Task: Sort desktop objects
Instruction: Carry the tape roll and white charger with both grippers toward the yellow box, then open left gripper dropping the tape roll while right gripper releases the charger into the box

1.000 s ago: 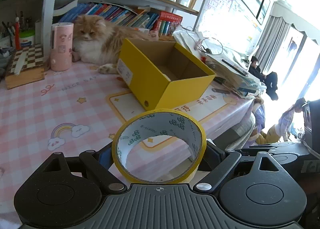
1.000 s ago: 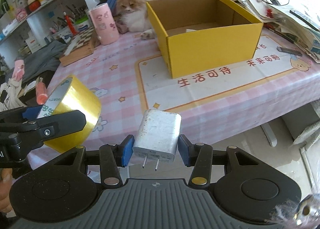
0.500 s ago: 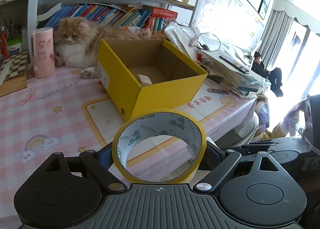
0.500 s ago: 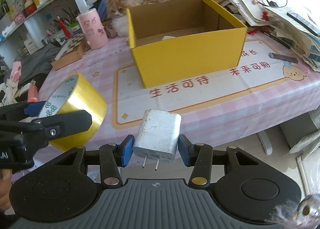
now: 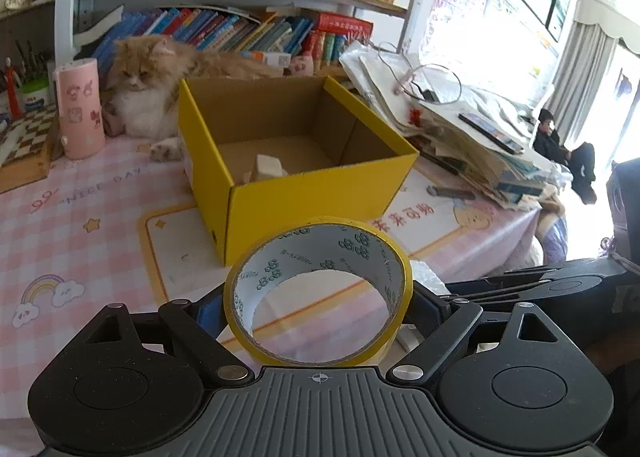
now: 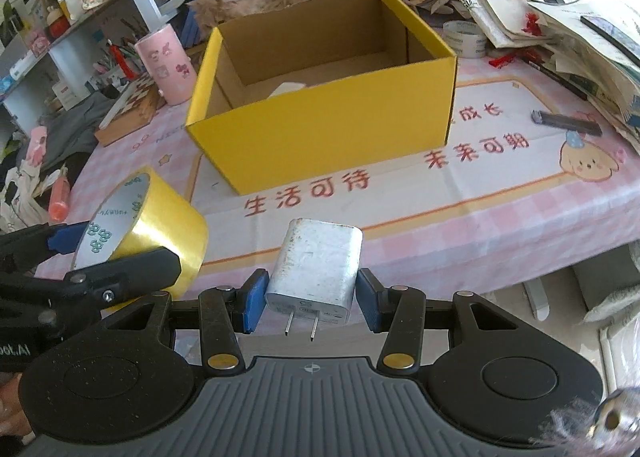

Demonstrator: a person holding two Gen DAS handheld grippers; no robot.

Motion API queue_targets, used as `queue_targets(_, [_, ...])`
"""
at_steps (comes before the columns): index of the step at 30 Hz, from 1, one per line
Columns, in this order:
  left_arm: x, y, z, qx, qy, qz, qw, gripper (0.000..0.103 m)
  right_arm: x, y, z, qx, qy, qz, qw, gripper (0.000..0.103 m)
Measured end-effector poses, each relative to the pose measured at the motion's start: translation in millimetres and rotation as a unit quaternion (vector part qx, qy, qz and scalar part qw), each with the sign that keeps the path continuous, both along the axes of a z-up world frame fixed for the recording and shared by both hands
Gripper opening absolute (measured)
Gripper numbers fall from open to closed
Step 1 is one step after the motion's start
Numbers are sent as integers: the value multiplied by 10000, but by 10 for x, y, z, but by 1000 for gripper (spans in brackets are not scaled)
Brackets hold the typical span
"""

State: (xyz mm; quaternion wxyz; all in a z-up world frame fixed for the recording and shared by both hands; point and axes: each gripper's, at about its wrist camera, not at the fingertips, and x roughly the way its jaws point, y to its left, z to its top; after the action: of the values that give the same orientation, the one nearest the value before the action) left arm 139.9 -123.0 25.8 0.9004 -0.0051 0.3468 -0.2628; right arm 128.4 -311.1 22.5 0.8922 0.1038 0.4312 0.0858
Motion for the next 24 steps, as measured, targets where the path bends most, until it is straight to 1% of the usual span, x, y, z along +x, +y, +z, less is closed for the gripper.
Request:
queue_targets(3, [20, -89, 21, -2, -57, 151, 9999, 91, 93, -111, 23, -34, -83, 131, 9999, 45])
queue_targets(6, [30, -159, 58, 24, -192, 319, 9993, 91, 166, -195, 72, -116, -267, 249, 9993, 45])
queue_targets(9, [65, -228, 120, 73, -371, 401, 9985, 91, 244, -276, 135, -159, -495, 303, 9982, 45])
queue_targets(13, [173, -322, 266, 169, -761, 483, 9958, 91, 389, -394, 298, -179, -903, 377, 9950, 45])
queue_targets(17, [361, -413, 413, 210, -1151, 610, 9913, 91, 598, -489, 514, -261, -1401, 472, 9887, 45])
queue_targets(21, [611, -500, 504, 231, -1470, 730, 9862, 91, 880, -559, 626, -293, -1642, 517, 9846, 45])
queue_targets(24, [848, -585, 503, 448, -1615, 776, 9828, 91, 1103, -550, 634, -417, -1735, 641, 9819, 45])
